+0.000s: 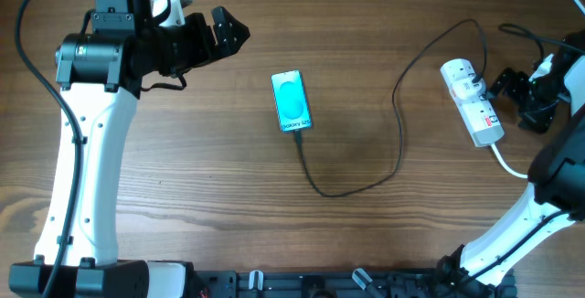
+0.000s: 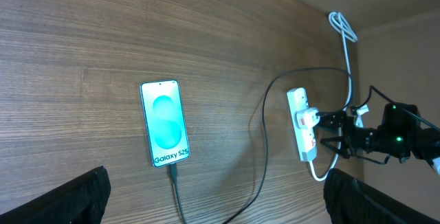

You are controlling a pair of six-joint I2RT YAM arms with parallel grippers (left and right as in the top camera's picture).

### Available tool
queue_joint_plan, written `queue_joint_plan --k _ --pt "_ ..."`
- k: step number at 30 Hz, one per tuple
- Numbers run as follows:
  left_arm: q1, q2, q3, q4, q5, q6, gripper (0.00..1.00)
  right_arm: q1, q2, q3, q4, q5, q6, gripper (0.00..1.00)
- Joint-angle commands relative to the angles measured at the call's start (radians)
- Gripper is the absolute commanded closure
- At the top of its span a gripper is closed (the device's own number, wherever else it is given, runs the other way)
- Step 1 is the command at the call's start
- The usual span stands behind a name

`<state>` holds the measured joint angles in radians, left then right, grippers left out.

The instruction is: Plug charger to phone and switch on socket

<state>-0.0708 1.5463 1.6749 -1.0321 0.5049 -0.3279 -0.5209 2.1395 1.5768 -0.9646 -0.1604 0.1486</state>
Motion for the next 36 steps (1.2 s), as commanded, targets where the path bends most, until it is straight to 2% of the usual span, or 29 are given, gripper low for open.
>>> queue_joint_plan --k 1,36 --pt "-0.001 -0.007 0.006 0.002 -0.009 0.009 0.0 0.005 0.023 -0.012 -0.019 -0.043 -0.045 0.0" --pt "-0.001 -0.007 0.006 0.002 -0.009 0.009 0.0 0.004 0.023 -0.013 0.002 -0.058 -0.067 0.01"
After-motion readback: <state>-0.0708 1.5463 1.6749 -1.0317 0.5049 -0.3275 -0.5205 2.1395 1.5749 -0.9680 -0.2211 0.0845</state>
